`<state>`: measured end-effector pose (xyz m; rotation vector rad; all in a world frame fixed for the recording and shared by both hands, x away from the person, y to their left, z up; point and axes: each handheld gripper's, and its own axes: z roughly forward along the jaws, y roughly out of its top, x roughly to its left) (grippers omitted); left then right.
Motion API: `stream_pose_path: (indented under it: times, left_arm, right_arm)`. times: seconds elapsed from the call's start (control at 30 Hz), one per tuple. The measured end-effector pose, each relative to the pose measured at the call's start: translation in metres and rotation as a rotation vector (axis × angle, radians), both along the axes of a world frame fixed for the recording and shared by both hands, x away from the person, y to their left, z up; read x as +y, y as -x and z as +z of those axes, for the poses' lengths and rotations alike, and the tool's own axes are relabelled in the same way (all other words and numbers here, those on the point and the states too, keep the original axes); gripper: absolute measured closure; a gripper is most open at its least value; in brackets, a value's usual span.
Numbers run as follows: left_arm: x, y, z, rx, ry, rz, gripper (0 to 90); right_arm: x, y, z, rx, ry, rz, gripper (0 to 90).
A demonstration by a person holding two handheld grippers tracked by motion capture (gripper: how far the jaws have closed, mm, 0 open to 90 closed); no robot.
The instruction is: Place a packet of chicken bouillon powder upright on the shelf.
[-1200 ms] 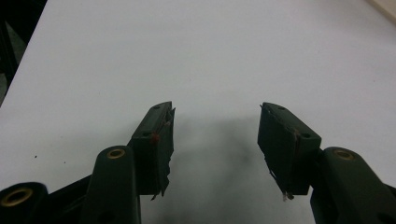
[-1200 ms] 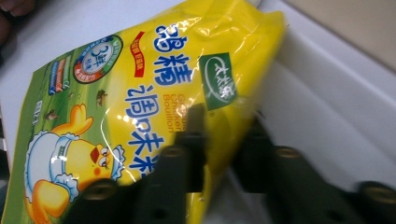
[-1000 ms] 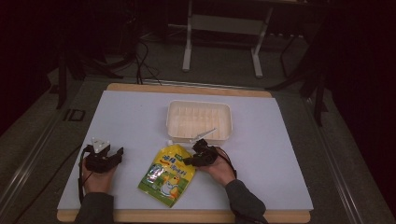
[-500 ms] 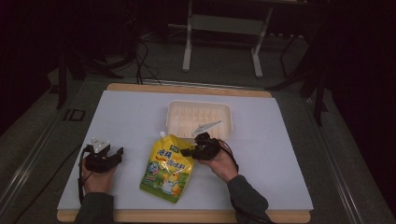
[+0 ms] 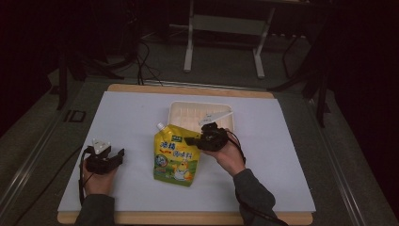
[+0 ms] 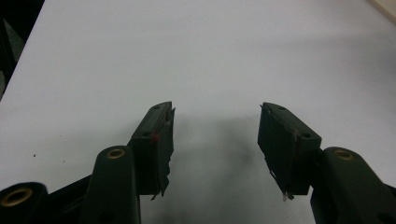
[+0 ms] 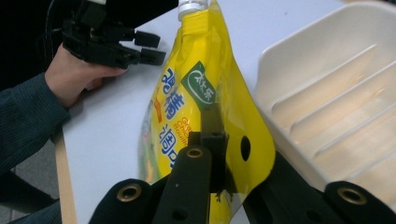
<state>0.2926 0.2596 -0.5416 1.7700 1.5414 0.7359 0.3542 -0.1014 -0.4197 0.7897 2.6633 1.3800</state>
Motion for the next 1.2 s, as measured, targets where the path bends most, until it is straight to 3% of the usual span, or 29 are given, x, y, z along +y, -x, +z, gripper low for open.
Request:
stream_pose_path:
  times: [0.17,0.33,0.5,0.73,0.9,1.0,1.03,1.07,1.2]
  left_arm:
    - [0.001,0.000,0.000,0.001,0.004,0.002,45.0]
    - [0.001,0.000,0.000,0.002,0.007,0.001,45.0]
    - [0.001,0.000,0.000,0.003,0.006,0.002,45.0]
    - [0.001,0.000,0.000,0.004,0.006,0.004,44.9]
    - [0.001,0.000,0.000,0.004,0.010,0.006,44.9]
    - [0.001,0.000,0.000,0.004,0.011,0.007,44.9]
    - [0.001,0.000,0.000,0.004,0.011,0.007,44.9]
    - [0.001,0.000,0.000,0.004,0.012,0.007,44.9]
    - [0.001,0.000,0.000,0.003,0.010,0.008,44.9]
  right_arm:
    - [-0.009,0.002,0.014,-0.034,-0.024,-0.021,90.0]
    - [-0.016,0.008,0.020,-0.032,-0.028,-0.009,90.0]
    - [-0.019,0.015,0.020,0.004,0.002,0.043,87.8]
    - [-0.017,0.018,0.021,0.038,0.094,0.098,82.3]
    - [-0.013,0.018,0.020,0.045,0.120,0.106,81.7]
    - [-0.010,0.017,0.019,0.055,0.154,0.084,76.7]
    - [-0.010,0.017,0.019,0.055,0.154,0.084,76.7]
    - [-0.006,0.018,0.018,0.045,0.192,0.083,80.2]
    - [-0.003,0.020,0.020,0.030,0.197,0.081,87.7]
